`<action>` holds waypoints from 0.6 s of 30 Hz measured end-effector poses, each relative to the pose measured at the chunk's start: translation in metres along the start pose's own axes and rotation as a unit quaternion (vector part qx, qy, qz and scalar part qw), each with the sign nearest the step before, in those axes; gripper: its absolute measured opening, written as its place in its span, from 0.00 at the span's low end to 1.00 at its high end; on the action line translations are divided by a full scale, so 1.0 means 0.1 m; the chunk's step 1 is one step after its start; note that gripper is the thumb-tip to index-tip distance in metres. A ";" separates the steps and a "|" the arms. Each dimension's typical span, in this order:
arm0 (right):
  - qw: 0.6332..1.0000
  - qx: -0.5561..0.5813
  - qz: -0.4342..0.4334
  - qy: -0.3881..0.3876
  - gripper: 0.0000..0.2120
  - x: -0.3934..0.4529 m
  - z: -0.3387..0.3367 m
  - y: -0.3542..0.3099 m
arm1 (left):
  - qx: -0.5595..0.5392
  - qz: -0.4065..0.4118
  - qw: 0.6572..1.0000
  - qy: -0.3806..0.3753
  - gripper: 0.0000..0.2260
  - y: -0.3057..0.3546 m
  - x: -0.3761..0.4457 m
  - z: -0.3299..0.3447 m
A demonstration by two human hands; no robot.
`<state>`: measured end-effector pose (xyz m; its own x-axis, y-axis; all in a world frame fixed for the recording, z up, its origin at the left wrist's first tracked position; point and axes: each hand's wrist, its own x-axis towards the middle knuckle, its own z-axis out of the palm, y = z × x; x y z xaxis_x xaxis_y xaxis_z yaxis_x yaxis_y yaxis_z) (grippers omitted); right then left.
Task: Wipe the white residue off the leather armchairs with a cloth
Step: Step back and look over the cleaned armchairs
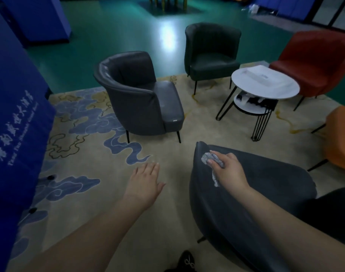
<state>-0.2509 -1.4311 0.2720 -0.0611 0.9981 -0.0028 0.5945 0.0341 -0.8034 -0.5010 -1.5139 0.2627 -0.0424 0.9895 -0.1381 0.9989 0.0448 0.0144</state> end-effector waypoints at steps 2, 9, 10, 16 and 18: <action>1.000 -0.005 -0.009 0.003 0.15 0.25 0.05 -0.06 | 0.000 0.001 1.000 0.001 0.31 -0.07 0.24 -0.03; 1.000 -0.007 -0.006 0.011 0.17 1.06 0.17 -0.31 | 0.008 0.017 1.000 0.004 0.30 -0.36 1.05 -0.24; 1.000 -0.008 -0.005 0.013 0.17 1.14 0.18 -0.34 | 0.004 0.013 1.000 0.000 0.30 -0.41 1.14 -0.27; 0.999 -0.036 0.006 0.039 0.17 1.57 0.25 -0.45 | -0.011 0.028 0.999 -0.018 0.30 -0.70 1.73 -0.33; 0.998 -0.037 0.017 0.055 0.17 1.75 0.29 -0.48 | -0.017 0.040 0.999 -0.007 0.30 -0.81 2.03 -0.35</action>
<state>-0.3130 -1.2591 0.2927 0.0471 0.9981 0.0394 0.6530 -0.0009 -0.7574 -0.5912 -1.3121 0.2683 0.0381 0.9882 -0.1486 0.9977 -0.0294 0.0603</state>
